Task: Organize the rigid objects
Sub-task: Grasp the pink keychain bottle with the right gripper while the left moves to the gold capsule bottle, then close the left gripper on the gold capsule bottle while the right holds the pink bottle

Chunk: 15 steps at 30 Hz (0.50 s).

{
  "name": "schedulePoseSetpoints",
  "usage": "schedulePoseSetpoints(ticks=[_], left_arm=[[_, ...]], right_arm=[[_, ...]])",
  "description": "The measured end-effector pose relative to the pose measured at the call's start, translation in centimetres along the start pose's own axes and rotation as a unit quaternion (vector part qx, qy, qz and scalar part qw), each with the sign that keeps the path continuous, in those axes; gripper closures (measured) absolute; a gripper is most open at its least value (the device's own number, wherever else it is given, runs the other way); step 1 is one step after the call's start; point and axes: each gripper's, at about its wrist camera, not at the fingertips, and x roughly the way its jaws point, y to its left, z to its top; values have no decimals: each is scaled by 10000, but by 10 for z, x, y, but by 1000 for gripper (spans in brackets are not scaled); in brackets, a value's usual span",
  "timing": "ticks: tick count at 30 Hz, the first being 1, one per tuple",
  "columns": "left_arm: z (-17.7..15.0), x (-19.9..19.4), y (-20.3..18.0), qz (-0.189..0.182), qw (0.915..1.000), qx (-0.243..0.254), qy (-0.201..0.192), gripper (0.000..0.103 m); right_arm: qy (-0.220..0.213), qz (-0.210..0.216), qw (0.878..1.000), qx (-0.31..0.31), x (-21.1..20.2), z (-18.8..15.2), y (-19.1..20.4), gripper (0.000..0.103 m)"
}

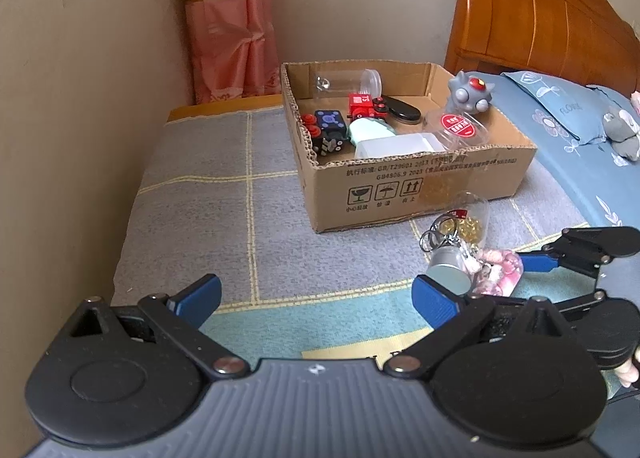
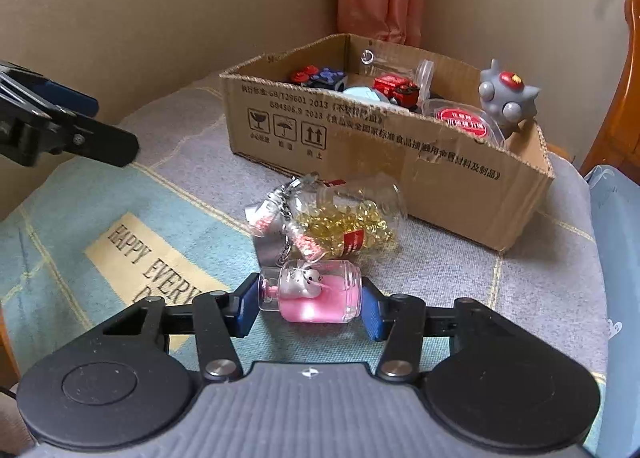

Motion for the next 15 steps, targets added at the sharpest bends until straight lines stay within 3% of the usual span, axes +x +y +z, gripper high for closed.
schedulePoseSetpoints(ticks=[15], left_arm=[[-1, 4, -6, -34, 9999, 134, 64, 2]], right_arm=[[-464, 73, 9988, 117, -46, 24, -4, 47]])
